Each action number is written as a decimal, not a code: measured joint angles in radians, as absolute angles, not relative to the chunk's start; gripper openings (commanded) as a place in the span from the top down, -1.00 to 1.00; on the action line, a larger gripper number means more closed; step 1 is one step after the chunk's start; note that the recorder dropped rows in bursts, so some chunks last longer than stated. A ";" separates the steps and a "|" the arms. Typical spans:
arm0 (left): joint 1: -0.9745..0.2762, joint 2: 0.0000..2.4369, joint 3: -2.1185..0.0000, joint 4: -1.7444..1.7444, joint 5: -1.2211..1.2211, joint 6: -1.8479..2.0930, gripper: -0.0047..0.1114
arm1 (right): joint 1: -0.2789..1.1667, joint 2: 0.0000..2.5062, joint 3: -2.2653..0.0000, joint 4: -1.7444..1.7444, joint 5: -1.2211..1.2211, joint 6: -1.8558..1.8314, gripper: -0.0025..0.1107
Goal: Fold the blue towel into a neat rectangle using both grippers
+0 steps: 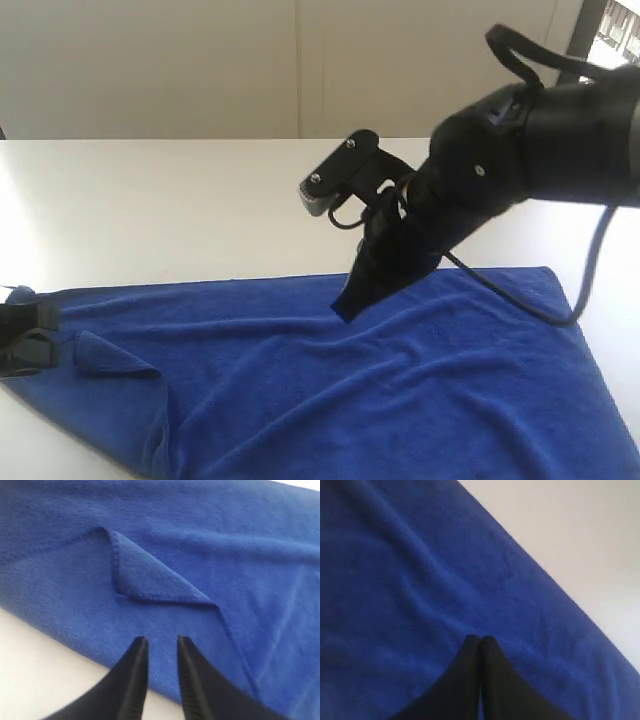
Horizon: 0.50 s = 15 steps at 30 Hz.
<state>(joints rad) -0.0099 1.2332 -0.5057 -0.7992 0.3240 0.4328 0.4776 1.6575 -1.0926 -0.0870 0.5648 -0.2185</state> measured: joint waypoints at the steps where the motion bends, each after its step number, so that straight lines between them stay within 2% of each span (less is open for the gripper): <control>1: -0.010 1.258 -0.506 -0.815 0.299 0.444 0.04 | 0.476 1.653 -1.062 -0.087 0.538 -0.216 0.96; 7: -0.010 1.400 -0.513 -0.887 0.192 0.519 0.05 | 0.471 1.644 -0.968 -0.081 0.405 -0.208 0.96; 15: -0.010 1.580 -0.660 -0.900 0.231 0.553 0.05 | 0.471 1.643 -0.955 -0.081 0.382 -0.202 0.96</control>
